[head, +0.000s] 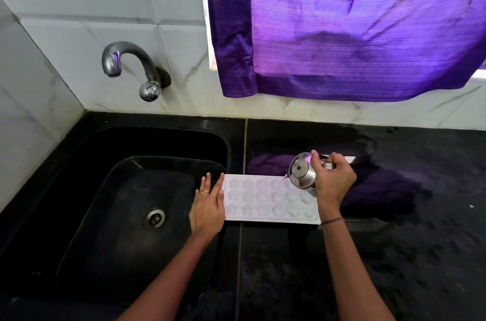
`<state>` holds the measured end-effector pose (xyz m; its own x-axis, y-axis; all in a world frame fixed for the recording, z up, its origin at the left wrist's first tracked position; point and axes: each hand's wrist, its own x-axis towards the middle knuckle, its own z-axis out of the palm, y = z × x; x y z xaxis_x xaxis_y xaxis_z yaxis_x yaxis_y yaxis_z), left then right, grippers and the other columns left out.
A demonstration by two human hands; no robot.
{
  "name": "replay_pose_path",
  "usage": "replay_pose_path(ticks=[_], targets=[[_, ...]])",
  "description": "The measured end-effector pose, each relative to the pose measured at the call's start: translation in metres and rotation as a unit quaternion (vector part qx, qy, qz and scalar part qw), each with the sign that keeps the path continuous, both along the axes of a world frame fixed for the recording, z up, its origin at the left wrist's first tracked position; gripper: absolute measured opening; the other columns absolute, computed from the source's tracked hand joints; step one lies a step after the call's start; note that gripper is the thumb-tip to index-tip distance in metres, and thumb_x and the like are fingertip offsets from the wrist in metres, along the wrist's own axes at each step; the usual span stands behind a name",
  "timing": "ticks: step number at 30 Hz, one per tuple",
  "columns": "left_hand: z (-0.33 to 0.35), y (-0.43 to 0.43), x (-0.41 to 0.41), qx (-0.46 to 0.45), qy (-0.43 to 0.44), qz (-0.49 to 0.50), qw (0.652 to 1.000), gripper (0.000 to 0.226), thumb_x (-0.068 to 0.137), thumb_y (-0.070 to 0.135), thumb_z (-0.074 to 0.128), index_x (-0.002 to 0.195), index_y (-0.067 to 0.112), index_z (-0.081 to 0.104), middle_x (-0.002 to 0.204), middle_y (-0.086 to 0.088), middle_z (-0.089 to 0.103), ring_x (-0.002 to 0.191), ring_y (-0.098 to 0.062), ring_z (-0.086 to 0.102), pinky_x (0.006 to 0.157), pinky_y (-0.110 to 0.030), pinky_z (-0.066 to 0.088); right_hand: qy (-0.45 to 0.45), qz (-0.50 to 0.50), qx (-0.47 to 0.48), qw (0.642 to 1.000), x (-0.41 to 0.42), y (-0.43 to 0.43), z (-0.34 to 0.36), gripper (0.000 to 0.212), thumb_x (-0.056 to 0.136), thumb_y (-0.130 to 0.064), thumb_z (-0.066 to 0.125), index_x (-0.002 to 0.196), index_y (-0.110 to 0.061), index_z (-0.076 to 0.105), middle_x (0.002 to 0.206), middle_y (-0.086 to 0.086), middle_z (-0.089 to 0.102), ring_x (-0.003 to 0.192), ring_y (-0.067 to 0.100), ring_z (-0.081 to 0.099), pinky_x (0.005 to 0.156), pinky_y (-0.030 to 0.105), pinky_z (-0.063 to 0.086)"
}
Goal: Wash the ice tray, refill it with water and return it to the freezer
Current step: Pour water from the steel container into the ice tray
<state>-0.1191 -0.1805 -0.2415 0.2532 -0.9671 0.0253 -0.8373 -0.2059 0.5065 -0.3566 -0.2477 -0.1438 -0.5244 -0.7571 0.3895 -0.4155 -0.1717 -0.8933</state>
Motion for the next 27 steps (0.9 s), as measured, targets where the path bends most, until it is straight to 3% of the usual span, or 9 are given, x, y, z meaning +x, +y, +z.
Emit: replay_pose_path(ticks=[8, 11, 14, 18, 27], targets=[[0.000, 0.000, 0.000, -0.003, 0.001, 0.000, 1.000, 0.067, 0.085, 0.050, -0.002, 0.146, 0.038, 0.021, 0.158, 0.002, 0.011, 0.146, -0.011, 0.003, 0.119, -0.033, 0.010, -0.029, -0.011, 0.016, 0.999, -0.002, -0.002, -0.002, 0.048, 0.077, -0.014, 0.076, 0.055, 0.003, 0.038, 0.054, 0.011, 0.038, 0.050, 0.008, 0.028, 0.049, 0.014, 0.031], [0.000, 0.000, 0.000, -0.001, 0.000, -0.001, 1.000, 0.066, 0.085, 0.049, -0.002, 0.147, 0.038, 0.021, 0.158, 0.001, 0.011, 0.146, -0.011, 0.003, 0.119, -0.033, 0.010, -0.095, -0.029, 0.049, 0.994, -0.006, -0.004, -0.004, 0.044, 0.076, -0.019, 0.077, 0.058, 0.003, 0.043, 0.056, 0.011, 0.046, 0.054, 0.014, 0.039, 0.056, 0.028, 0.043], [0.000, 0.000, 0.000, -0.006, 0.001, -0.002, 1.000, 0.069, 0.084, 0.050, -0.004, 0.147, 0.037, 0.022, 0.158, 0.000, 0.012, 0.146, -0.012, 0.004, 0.119, -0.033, 0.010, -0.165, -0.047, 0.082, 0.982, -0.012, -0.006, -0.004, 0.043, 0.074, -0.022, 0.078, 0.055, -0.006, 0.043, 0.058, 0.007, 0.050, 0.058, 0.017, 0.044, 0.061, 0.034, 0.048], [0.000, -0.001, 0.000, -0.006, 0.006, -0.001, 1.000, 0.069, 0.084, 0.051, -0.003, 0.146, 0.037, 0.022, 0.158, 0.001, 0.012, 0.146, -0.011, 0.003, 0.119, -0.032, 0.009, -0.215, -0.064, 0.087, 0.971, -0.019, -0.008, -0.004, 0.050, 0.075, -0.021, 0.078, 0.051, -0.016, 0.034, 0.054, 0.001, 0.043, 0.054, 0.011, 0.038, 0.057, 0.027, 0.042], [-0.002, -0.001, 0.001, -0.017, 0.010, -0.004, 1.000, 0.067, 0.086, 0.050, -0.001, 0.146, 0.035, 0.023, 0.158, -0.001, 0.014, 0.146, -0.013, 0.005, 0.119, -0.034, 0.010, -0.156, -0.060, 0.075, 0.983, -0.028, -0.007, -0.007, 0.045, 0.074, -0.021, 0.079, 0.054, -0.007, 0.041, 0.055, 0.005, 0.044, 0.055, 0.014, 0.037, 0.056, 0.031, 0.043]])
